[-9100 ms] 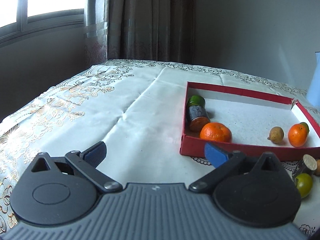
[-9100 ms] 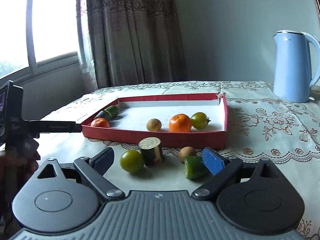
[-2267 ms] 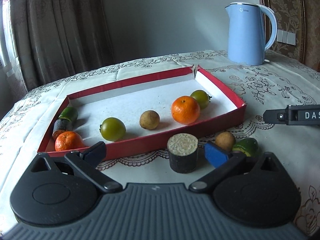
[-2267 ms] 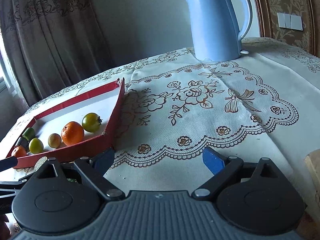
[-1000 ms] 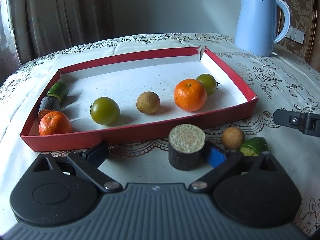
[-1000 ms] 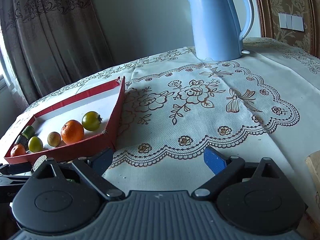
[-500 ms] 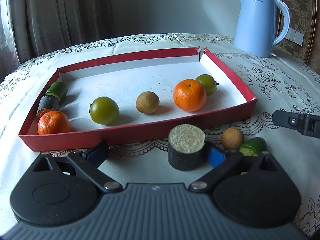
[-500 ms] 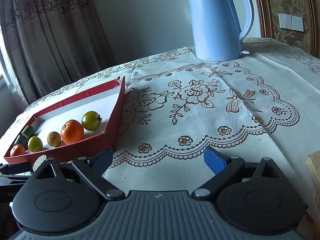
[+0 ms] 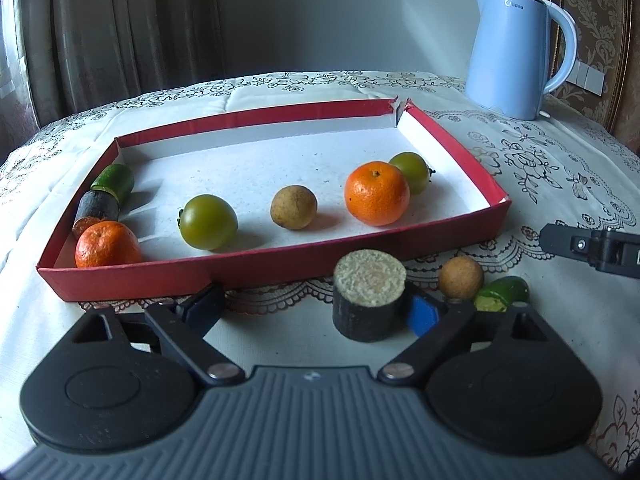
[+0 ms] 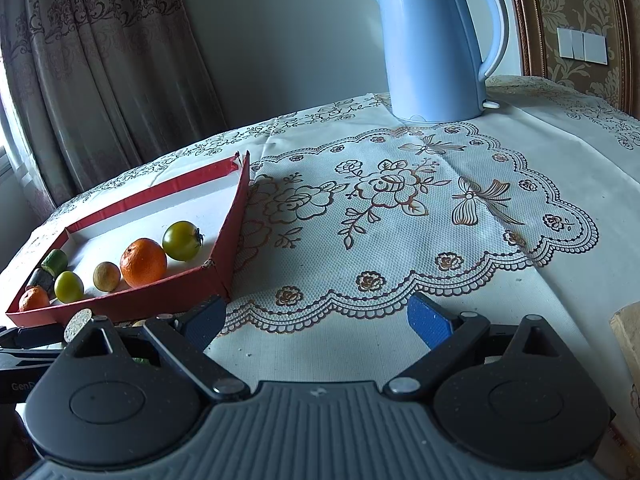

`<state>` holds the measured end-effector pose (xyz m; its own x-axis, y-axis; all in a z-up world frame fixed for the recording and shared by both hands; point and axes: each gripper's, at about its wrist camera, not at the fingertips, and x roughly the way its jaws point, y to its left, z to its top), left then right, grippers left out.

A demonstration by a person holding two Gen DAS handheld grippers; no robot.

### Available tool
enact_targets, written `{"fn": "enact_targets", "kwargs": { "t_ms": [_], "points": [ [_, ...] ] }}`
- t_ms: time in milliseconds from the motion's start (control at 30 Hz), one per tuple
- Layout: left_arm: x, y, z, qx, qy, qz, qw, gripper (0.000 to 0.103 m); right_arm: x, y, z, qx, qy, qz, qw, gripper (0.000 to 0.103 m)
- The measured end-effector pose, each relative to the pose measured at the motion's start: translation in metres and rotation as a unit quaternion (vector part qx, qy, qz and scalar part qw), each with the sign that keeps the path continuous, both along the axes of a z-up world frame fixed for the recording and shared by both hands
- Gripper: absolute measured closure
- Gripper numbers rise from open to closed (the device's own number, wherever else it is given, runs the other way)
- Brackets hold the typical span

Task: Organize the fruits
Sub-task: 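Close the left gripper on the dark wooden cylinder piece, then carry the cylinder piece into the red box and open the left gripper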

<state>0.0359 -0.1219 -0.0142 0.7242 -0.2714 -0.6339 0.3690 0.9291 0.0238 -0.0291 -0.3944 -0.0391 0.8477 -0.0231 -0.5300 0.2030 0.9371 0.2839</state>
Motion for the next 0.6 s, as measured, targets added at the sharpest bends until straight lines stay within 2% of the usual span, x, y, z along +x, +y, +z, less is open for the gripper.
{"fn": "enact_targets", "kwargs": {
  "t_ms": [33, 100, 167, 233, 333, 600],
  "points": [
    [-0.001, 0.001, 0.000, -0.002, -0.002, 0.002, 1.0000, 0.018, 0.000, 0.000, 0.000, 0.000, 0.000, 0.000, 1.000, 0.005],
    [-0.003, 0.002, 0.001, -0.003, -0.010, 0.002, 0.9999, 0.036, 0.000, 0.000, 0.000, 0.000, 0.000, 0.000, 1.000, 0.005],
    [-0.006, 0.003, 0.002, -0.004, -0.018, -0.002, 0.9998, 0.050, 0.000, 0.000, 0.000, 0.000, 0.000, 0.000, 1.000, 0.005],
    [-0.008, 0.003, 0.002, -0.012, -0.020, -0.020, 0.9995, 0.073, 0.000, 0.000, 0.000, 0.000, 0.000, 0.000, 1.000, 0.005],
    [-0.011, 0.004, 0.003, -0.009, -0.024, -0.019, 0.9995, 0.073, 0.000, 0.000, 0.000, 0.000, 0.000, 0.000, 1.000, 0.005],
    [-0.035, 0.033, 0.016, -0.042, -0.030, -0.021, 0.9984, 0.073, -0.001, 0.000, 0.001, 0.001, 0.000, 0.000, 1.000, 0.005]
  ]
}}
